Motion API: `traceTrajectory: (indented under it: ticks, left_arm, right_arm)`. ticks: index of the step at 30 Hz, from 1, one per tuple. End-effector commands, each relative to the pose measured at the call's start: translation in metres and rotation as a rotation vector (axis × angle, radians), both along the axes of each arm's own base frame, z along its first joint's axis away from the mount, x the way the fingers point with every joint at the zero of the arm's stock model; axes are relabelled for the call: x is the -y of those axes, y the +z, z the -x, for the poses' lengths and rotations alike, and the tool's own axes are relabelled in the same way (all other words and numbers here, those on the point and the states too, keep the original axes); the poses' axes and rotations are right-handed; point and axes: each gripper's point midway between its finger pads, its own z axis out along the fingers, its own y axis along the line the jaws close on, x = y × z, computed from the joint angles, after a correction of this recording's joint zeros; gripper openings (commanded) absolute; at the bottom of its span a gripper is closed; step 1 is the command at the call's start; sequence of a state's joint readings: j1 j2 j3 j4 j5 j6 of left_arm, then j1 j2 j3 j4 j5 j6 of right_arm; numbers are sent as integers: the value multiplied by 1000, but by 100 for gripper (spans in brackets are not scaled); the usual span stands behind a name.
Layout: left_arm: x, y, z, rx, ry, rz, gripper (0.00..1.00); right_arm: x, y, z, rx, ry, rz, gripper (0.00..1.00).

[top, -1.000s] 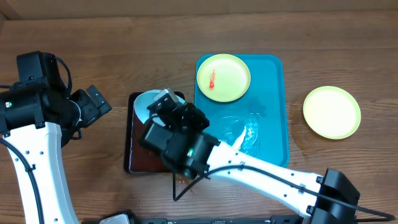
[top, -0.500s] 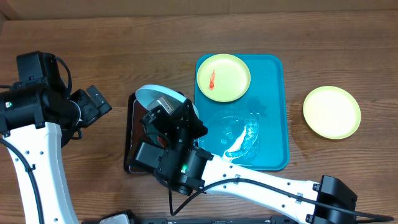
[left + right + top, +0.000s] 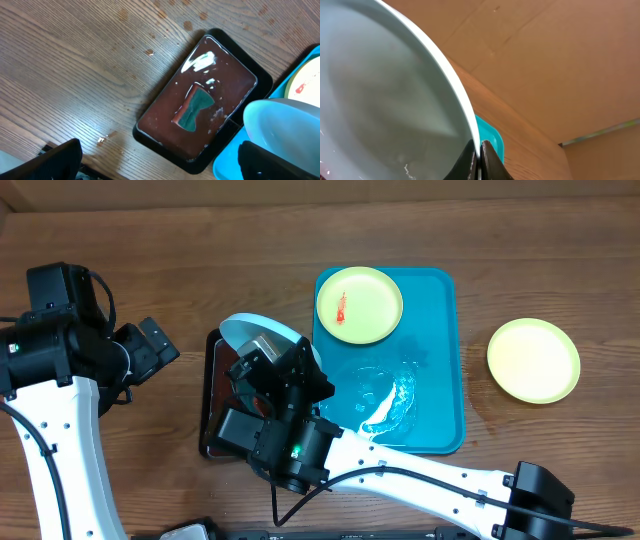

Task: Clean dirty plates on tray and stack at the side
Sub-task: 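Lift the white plate with the right gripper and tilt it over the brown tray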

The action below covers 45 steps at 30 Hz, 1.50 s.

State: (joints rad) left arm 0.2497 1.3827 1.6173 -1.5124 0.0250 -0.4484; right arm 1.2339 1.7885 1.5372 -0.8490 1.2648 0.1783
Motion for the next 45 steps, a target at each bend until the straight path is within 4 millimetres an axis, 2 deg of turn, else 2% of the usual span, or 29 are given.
traceTrajectory:
  ticks: [1, 30, 33, 36, 41, 43, 45]
  left_arm:
    - [-3, 7, 1, 22, 2, -22, 100]
    - [-3, 7, 1, 22, 2, -22, 100]
    - [-3, 7, 1, 22, 2, -22, 100]
    - [-3, 7, 2, 21, 2, -21, 100]
    - [-3, 7, 1, 22, 2, -22, 100]
    - [-3, 7, 1, 22, 2, -22, 100]
    - [-3, 7, 1, 22, 2, -22, 100]
  right_arm:
    - [6, 27, 1, 52, -17, -57, 4]
    - [4, 25, 2, 38, -7, -67, 4]
    - [-10, 9, 5, -56, 55, -109, 4]
    - [-22, -11, 6, -176, 77, -267, 4]
    - [-26, -38, -3, -387, 78, -441, 4]
    - [-21, -40, -7, -472, 80, -487, 4]
    - [-11, -30, -14, -564, 72, -589, 4]
